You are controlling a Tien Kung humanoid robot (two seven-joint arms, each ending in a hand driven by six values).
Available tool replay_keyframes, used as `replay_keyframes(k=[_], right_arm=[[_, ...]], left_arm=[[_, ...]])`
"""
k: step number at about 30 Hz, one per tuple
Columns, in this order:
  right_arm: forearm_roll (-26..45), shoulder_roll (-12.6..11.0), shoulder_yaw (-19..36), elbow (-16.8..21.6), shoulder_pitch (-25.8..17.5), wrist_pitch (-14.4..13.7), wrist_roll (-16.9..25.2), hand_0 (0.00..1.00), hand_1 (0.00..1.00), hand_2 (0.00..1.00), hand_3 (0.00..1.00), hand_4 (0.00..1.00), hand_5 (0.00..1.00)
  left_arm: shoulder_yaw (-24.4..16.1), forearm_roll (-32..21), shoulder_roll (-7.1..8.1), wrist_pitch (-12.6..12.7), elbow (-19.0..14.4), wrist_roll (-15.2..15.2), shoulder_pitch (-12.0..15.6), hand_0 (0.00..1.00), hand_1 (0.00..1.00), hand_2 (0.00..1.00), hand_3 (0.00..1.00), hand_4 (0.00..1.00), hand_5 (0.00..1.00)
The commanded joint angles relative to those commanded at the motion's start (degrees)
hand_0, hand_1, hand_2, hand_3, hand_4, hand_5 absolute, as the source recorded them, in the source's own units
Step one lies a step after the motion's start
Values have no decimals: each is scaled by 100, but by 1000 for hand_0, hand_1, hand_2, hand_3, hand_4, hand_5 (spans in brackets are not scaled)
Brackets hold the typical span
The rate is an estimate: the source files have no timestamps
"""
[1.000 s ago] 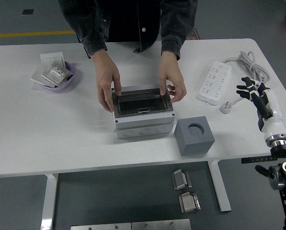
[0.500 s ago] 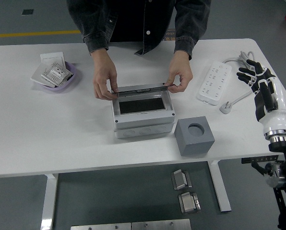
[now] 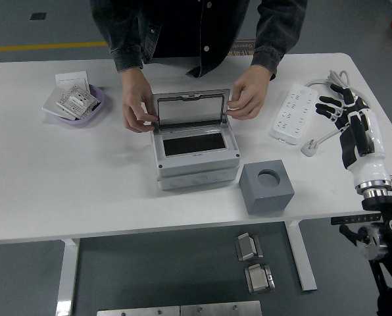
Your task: Pick up the cylinder from the cube,place it in the box,flap close box
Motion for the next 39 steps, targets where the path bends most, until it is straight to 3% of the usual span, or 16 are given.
replay_keyframes(k=[39], right_arm=[[-310, 63, -143, -204, 19, -174, -261, 649, 593, 596, 666, 813, 671]], left_arm=[[-132, 188, -38, 24, 0, 95, -87, 648, 646, 517, 663, 698, 345]])
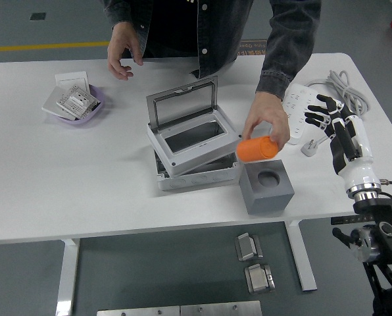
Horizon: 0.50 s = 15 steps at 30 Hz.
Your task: Pick up the cylinder from the cube,place it in the box,flap close box
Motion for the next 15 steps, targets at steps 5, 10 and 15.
replay_keyframes(k=[5, 10, 15], right_arm=[[1, -3, 18, -5, -2, -13, 4, 648, 593, 600, 666, 812, 669], [-3, 4, 19, -22, -15, -21, 20, 649, 595, 603, 666, 811, 669], [-38, 31, -14, -49, -45, -51, 113, 647, 595, 603, 667, 810, 664]], left_arm=[[4, -2, -7, -1, 0, -4, -10, 648, 645, 517, 663, 698, 345], [15, -10, -25, -3, 0, 0, -5, 648, 645, 517, 663, 698, 345], [21, -14, -30, -1, 0, 4, 0, 648, 645, 517, 663, 699, 346]])
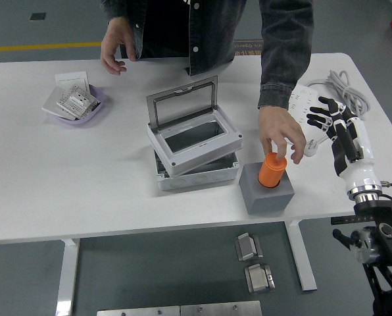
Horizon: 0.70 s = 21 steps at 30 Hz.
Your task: Pick up the cylinder from the cube,place it in the box,flap close box
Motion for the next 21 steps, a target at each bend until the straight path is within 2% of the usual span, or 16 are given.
replay_keyframes(k=[5, 10, 15, 16, 21], right_arm=[[-178, 28, -10, -32, -25, -249, 214, 647, 592, 604, 666, 806, 661], [-613, 79, -78, -133, -44, -723, 534, 648, 593, 606, 666, 806, 653], [-890, 170, -294, -313, 51, -1267, 1054, 648, 593, 606, 666, 806, 653], [-913, 183, -345, -349, 73, -1351, 1127, 688, 641, 685, 725, 832, 419], [-1005, 241, -663, -564, 169, -1673, 1377, 688, 641, 685, 725, 832, 419]], left_arm=[[14, -7, -6, 0, 0, -3, -5, 648, 645, 517, 663, 697, 344], [19, -4, -18, 2, 0, 3, 0, 648, 645, 517, 662, 698, 346], [25, -3, -37, 3, 0, 9, 5, 648, 645, 517, 662, 698, 346], [25, -1, -40, 3, 0, 10, 4, 648, 645, 517, 662, 697, 346], [42, -12, -49, 3, 0, 9, -1, 648, 645, 517, 662, 697, 346]])
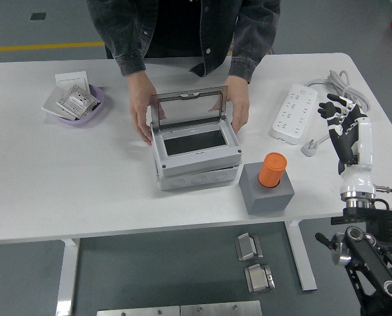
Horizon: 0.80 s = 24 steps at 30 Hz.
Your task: Pick up the cylinder from the cube,place it in the box,flap close box
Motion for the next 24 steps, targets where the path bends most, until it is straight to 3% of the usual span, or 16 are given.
replay_keyframes(k=[1, 6, 7, 12, 13, 18, 19, 24], right_arm=[[-8, 10, -54, -34, 8, -24, 16, 736, 717, 775, 770, 831, 287], [-55, 26, -243, -155, 39, -58, -6, 736, 717, 775, 770, 831, 287], [-62, 17, -264, -163, 45, -55, -21, 779, 785, 810, 849, 833, 233], [-23, -42, -368, -195, 75, -27, -78, 779, 785, 810, 849, 833, 233], [-1, -51, -405, -208, 82, -21, -79, 840, 882, 912, 991, 817, 126], [110, -73, -626, -270, 124, -3, -57, 840, 882, 912, 991, 817, 126], [141, -75, -690, -293, 138, 2, -46, 845, 897, 917, 998, 767, 12], [252, -93, -938, -406, 183, 12, 12, 845, 897, 917, 998, 767, 12]], left_arm=[[6, -4, -1, 0, 0, 1, 0, 648, 645, 516, 662, 697, 346], [11, -2, -12, 0, 0, 13, 6, 648, 645, 516, 662, 697, 346], [11, -1, -14, 1, 0, 16, 7, 647, 645, 517, 662, 697, 345], [9, 14, -21, 2, 0, 25, -2, 647, 645, 517, 662, 697, 345], [14, 12, -21, 2, 0, 22, -7, 647, 645, 517, 662, 696, 345], [24, 16, -21, 3, 0, 18, -19, 647, 645, 517, 662, 696, 345], [25, 18, -22, 3, 0, 20, -21, 647, 645, 517, 662, 697, 345], [41, 15, -31, 3, 0, 23, -29, 647, 645, 517, 662, 697, 345]])
